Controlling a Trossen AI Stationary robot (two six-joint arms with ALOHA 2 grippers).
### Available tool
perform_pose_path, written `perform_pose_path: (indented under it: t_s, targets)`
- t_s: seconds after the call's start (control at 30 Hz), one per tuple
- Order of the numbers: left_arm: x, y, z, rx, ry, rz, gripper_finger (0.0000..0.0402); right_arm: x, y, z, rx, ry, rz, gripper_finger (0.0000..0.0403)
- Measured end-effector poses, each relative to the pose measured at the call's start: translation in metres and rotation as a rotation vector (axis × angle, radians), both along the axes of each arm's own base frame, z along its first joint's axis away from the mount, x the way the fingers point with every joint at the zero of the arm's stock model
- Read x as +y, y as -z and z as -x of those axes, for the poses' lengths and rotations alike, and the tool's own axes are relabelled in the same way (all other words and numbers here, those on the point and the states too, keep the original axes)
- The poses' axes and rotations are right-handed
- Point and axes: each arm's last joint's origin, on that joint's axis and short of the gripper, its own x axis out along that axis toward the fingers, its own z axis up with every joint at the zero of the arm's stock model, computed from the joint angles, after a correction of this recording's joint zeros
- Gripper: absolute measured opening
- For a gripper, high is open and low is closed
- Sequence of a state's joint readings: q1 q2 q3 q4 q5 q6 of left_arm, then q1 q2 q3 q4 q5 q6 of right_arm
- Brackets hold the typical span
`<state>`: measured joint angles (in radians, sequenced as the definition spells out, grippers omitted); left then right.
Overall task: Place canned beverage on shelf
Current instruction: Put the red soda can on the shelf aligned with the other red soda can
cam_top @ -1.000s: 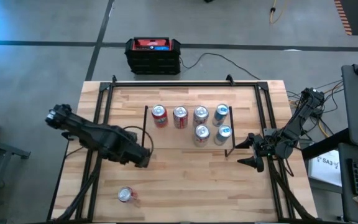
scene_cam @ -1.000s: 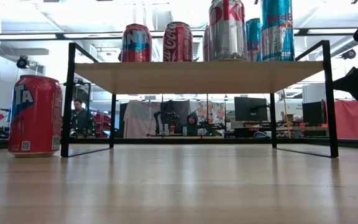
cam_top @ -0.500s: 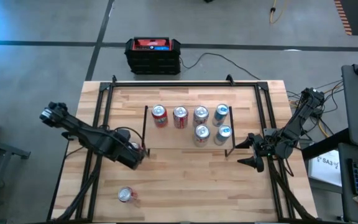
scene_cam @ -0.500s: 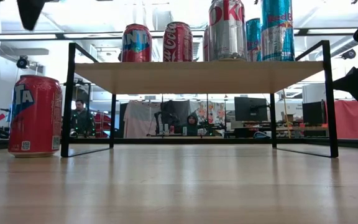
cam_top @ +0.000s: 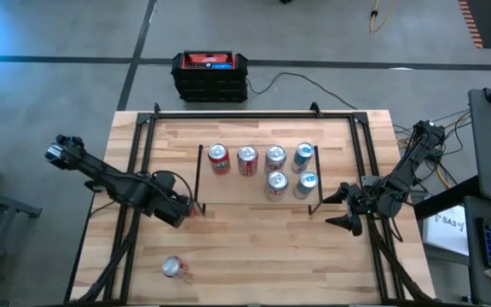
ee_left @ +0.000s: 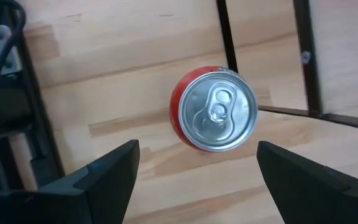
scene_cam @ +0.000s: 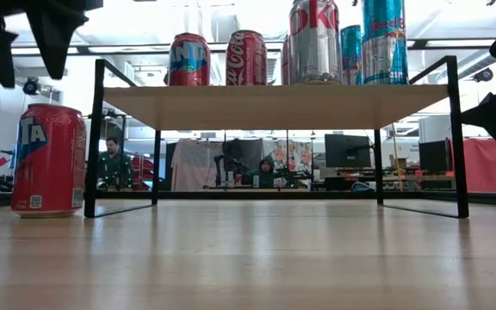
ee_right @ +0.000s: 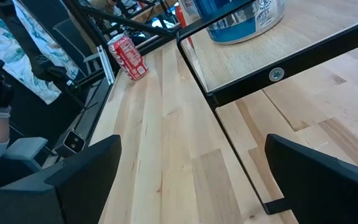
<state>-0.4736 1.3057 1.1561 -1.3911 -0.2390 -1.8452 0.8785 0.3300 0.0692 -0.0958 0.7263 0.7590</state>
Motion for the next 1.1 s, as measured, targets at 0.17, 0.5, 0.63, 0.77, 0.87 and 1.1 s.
perform_pose_path:
  t_s: [0.17, 0.5, 0.63, 0.77, 0.87, 1.1]
  targets:
    - [0.001, 0.01, 0.001, -0.007, 0.036, -0.015, 0.0309, 0.0, 0.0, 0.0, 0.0, 0.0, 0.0, 0.0384]
    - [-0.002, 0.014, -0.008, -0.003, 0.149, -0.037, 0.0344, 0.0, 0.0, 0.0, 0.0, 0.0, 0.0, 0.0384]
    - [-0.002, 0.015, -0.01, -0.003, 0.147, -0.061, 0.0365, 0.0, 0.0, 0.0, 0.0, 0.0, 0.0, 0.0384]
    - [-0.003, 0.018, -0.013, 0.001, 0.146, -0.082, 0.0383, 0.0, 0.0, 0.0, 0.0, 0.0, 0.0, 0.0384]
    - [-0.004, 0.021, -0.015, 0.016, 0.147, -0.088, 0.0394, 0.0, 0.0, 0.0, 0.0, 0.0, 0.0, 0.0384]
    - [-0.006, 0.026, -0.018, 0.042, 0.148, -0.071, 0.0398, 0.0, 0.0, 0.0, 0.0, 0.0, -0.001, 0.0384]
